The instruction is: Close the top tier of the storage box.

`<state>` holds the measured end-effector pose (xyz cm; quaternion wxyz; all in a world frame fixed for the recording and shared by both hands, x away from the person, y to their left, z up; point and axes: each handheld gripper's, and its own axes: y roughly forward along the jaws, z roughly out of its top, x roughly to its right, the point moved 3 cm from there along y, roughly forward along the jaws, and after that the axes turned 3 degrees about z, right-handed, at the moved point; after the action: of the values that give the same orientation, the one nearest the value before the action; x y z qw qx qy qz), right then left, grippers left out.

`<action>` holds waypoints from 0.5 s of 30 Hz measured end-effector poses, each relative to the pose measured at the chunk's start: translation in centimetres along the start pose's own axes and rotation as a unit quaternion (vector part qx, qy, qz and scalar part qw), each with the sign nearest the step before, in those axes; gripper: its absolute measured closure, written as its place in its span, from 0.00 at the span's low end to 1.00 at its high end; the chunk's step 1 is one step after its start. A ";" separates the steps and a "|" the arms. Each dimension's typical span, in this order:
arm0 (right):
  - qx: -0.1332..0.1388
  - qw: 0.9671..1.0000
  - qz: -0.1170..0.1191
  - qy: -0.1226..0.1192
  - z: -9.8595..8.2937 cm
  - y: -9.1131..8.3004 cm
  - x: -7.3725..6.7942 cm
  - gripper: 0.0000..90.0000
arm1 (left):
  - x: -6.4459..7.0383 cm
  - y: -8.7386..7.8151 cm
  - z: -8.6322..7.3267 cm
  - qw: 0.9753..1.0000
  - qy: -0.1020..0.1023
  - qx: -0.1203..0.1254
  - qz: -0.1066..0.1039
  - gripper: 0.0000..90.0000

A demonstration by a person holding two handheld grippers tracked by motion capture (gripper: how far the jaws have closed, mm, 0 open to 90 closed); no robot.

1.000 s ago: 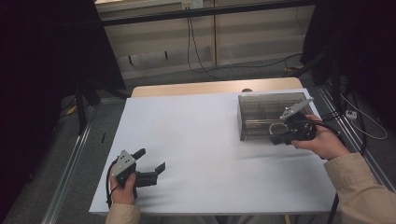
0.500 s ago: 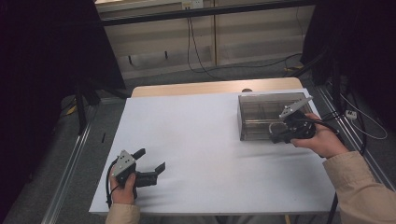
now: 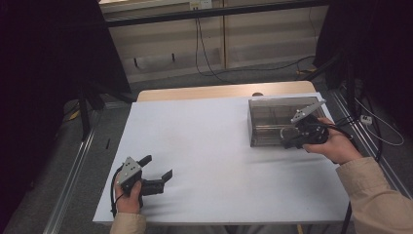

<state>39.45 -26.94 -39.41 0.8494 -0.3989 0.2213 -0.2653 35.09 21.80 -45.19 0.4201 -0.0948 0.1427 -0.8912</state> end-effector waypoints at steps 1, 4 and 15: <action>0.000 1.000 0.000 0.000 0.0 0.0 0.0 1.00 | 0.0 0.0 0.0 1.000 0.000 0.001 0.000 0.03; 0.000 1.000 -0.002 0.001 0.1 0.0 0.1 1.00 | 0.0 0.0 0.0 1.000 0.000 0.000 0.000 0.03; -0.002 1.000 -0.006 0.000 0.2 0.1 0.2 1.00 | 0.0 0.0 0.0 1.000 0.000 0.000 0.000 0.03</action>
<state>39.77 -26.86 -39.40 0.8470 -0.4019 0.2198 -0.2698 35.08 21.81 -45.18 0.4200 -0.0947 0.1426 -0.8912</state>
